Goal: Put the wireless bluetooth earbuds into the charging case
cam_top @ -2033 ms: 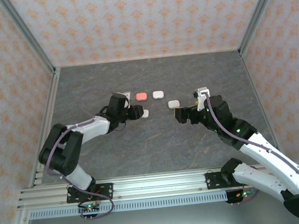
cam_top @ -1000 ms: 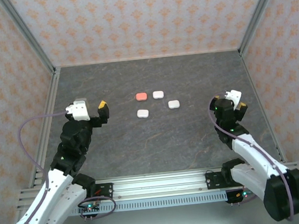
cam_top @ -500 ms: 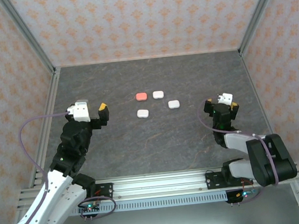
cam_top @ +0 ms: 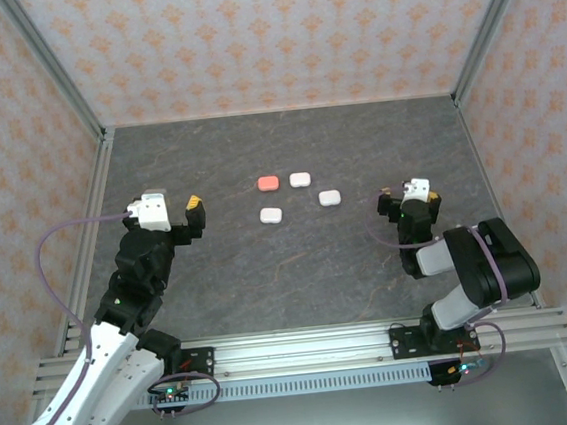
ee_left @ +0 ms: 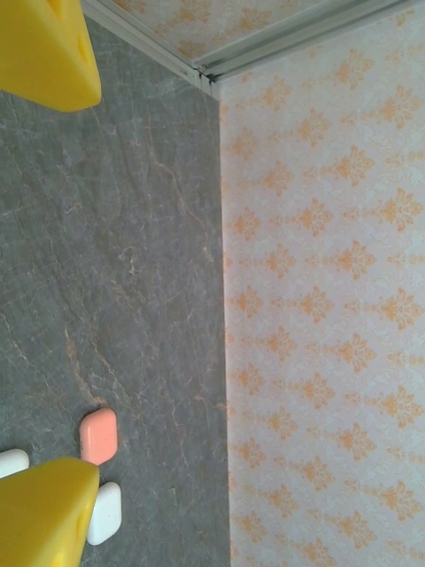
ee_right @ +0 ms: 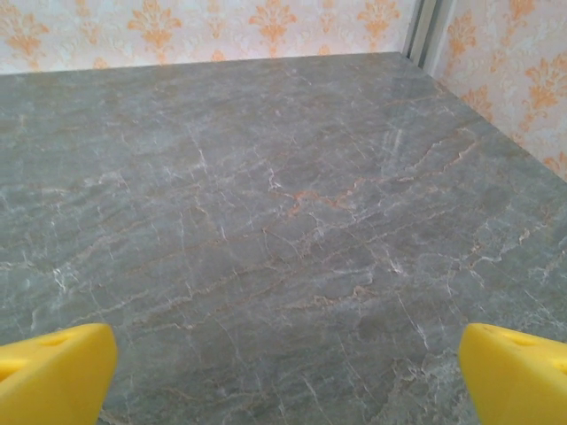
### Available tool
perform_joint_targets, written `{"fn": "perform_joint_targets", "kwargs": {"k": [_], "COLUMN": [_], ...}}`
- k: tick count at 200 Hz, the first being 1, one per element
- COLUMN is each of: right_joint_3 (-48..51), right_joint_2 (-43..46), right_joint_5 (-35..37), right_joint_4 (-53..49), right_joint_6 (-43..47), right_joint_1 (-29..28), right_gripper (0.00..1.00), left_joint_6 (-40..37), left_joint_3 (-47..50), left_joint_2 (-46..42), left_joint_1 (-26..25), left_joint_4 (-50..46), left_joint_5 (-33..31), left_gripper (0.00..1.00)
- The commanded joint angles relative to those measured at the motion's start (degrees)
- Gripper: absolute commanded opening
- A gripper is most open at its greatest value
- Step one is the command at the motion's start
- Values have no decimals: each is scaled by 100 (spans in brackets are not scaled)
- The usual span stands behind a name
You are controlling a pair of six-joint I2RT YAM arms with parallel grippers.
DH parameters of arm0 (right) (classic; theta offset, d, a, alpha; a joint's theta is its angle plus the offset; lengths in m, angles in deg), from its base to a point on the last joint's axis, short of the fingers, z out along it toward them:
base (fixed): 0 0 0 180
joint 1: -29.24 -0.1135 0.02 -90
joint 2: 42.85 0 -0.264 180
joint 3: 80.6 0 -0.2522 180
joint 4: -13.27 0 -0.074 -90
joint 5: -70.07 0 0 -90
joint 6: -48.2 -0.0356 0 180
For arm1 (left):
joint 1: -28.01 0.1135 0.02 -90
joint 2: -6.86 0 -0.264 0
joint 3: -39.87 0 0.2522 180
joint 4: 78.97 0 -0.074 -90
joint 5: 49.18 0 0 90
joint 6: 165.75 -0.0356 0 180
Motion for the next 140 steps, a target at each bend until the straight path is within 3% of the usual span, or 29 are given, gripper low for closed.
{"fn": "perform_joint_targets", "kwargs": {"k": [1,36,97,140], "right_joint_3": [-244,-1081,-1039,-1047], "right_joint_2": [77,-21,-5,-5], "right_joint_5": [-162,-682,-850,-815], "right_joint_4": [-216,-1679,-1613,-1625], "right_joint_6": [-21,-501,-551,-527], "right_joint_1": [103,648,750,721], "right_gripper": [99,99,99,99], "left_joint_6": [83,243,223,186], "left_joint_3": [-35,-12,100,118], "left_joint_2": [-5,-32,135,1124], "left_joint_1": [28,28,34,337], "left_joint_4": [-36,-137,167,310], "left_joint_5": [-310,-522,-1009,-1568], "left_gripper": [100,100,100,100]}}
